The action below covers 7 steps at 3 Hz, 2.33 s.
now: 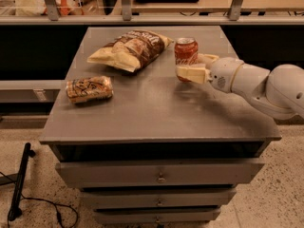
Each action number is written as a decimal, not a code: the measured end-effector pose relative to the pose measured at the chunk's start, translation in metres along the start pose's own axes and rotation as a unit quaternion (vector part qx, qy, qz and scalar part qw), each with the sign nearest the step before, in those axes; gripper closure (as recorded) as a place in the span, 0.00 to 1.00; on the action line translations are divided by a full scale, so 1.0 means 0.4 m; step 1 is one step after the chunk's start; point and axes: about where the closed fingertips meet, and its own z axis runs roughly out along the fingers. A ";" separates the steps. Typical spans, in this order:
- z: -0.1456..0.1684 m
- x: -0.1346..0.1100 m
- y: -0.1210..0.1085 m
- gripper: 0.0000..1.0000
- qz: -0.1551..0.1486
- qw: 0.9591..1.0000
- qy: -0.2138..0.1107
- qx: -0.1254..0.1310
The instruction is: Pick coke can
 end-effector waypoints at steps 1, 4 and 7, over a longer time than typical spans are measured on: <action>0.004 0.011 0.010 1.00 0.000 1.000 0.001 -0.006; -0.001 0.041 0.040 0.51 0.017 1.000 -0.004 -0.019; 0.006 0.048 0.048 0.00 0.007 1.000 0.010 -0.015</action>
Offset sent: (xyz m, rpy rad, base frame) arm -0.0100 0.0079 -0.0145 0.0339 -0.0050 0.0529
